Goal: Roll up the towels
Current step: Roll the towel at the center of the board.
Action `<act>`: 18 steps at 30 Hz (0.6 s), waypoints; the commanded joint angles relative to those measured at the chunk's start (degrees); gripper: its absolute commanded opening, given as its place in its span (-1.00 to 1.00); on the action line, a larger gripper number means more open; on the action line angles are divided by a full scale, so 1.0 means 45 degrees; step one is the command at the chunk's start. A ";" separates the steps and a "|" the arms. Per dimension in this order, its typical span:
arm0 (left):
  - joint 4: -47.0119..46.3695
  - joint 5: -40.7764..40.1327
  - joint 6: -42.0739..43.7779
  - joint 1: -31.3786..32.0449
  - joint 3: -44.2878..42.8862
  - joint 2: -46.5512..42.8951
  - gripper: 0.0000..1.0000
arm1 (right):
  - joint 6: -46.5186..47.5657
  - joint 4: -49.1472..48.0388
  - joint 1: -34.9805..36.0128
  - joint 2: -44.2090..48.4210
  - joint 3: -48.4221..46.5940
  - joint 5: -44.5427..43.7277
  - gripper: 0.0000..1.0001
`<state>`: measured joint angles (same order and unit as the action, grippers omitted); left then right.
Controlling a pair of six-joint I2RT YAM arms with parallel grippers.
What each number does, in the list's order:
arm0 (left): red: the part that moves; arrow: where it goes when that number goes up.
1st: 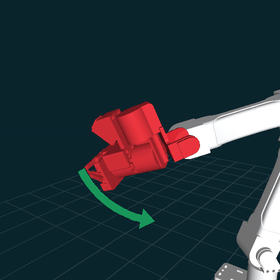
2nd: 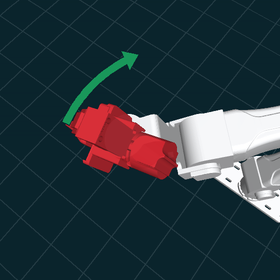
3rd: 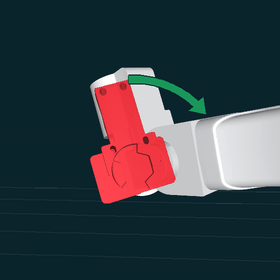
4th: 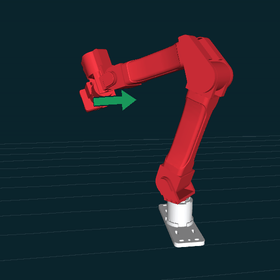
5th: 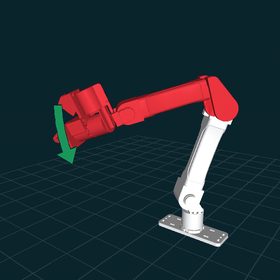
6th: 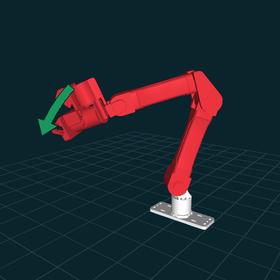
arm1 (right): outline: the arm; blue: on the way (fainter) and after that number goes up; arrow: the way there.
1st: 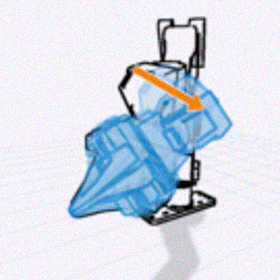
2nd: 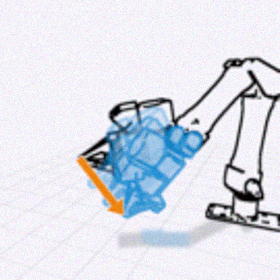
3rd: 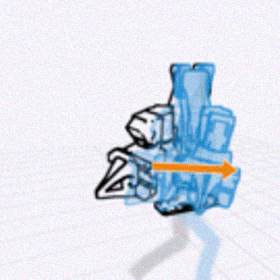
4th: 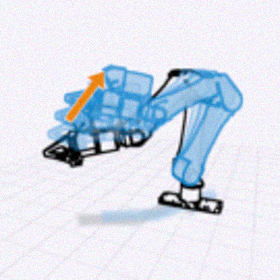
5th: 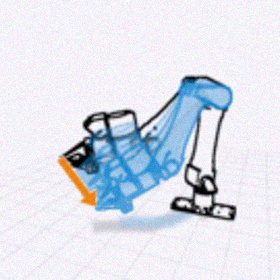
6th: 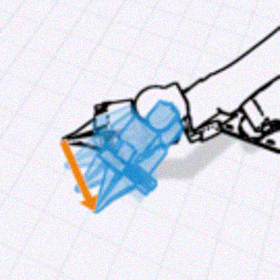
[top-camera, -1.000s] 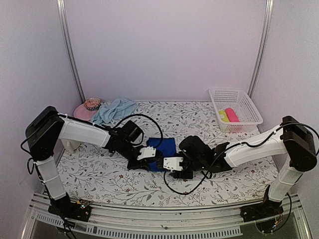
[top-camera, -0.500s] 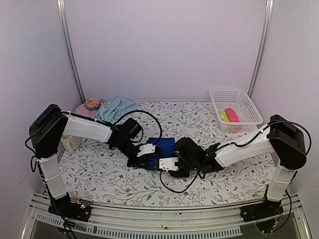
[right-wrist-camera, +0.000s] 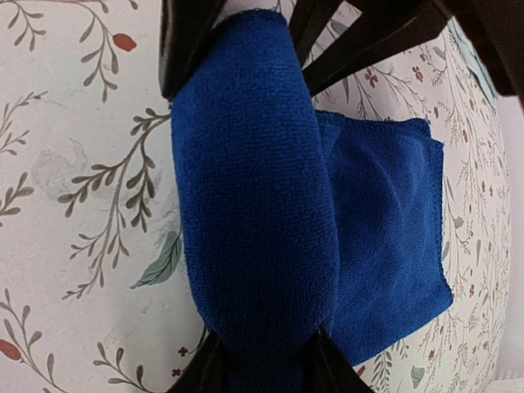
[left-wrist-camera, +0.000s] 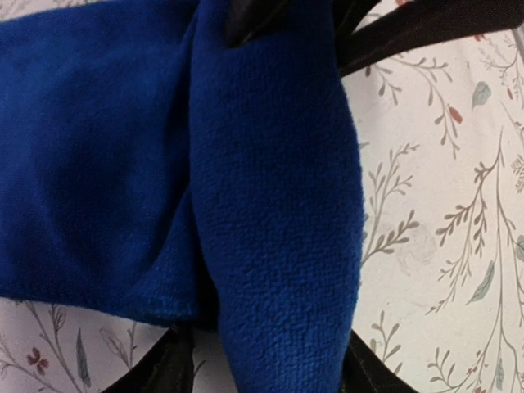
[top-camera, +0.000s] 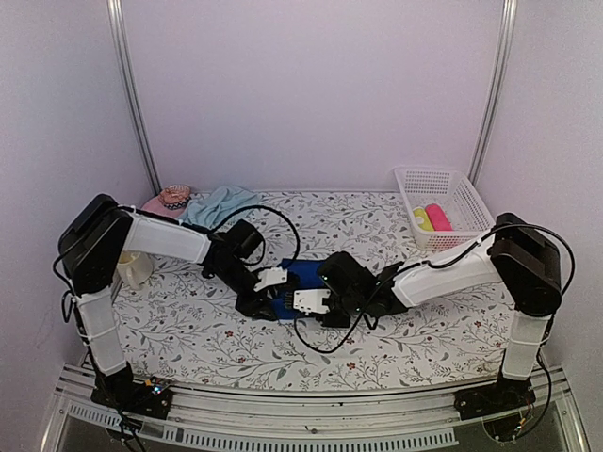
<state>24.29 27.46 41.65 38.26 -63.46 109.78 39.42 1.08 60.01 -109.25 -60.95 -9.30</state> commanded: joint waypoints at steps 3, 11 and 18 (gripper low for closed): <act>-0.0856 -0.0708 -0.0400 -0.0551 0.0637 -0.1316 0.40 | -0.0876 0.2215 -0.0226 -0.0647 -0.0797 0.1170 -0.36; -0.4281 -0.1383 -0.0335 -0.0792 0.3401 -0.4076 0.90 | -0.1848 0.3857 -0.0317 -0.0874 -0.1599 0.2744 -0.36; -0.7175 -0.1690 0.0405 -0.0829 0.6079 -0.5817 0.93 | -0.2785 0.5391 -0.0525 -0.1097 -0.2828 0.4646 -0.36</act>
<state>1.74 20.93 40.97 35.20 -40.95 86.87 30.81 16.95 57.78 -111.83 -71.07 2.79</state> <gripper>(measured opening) 0.971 0.320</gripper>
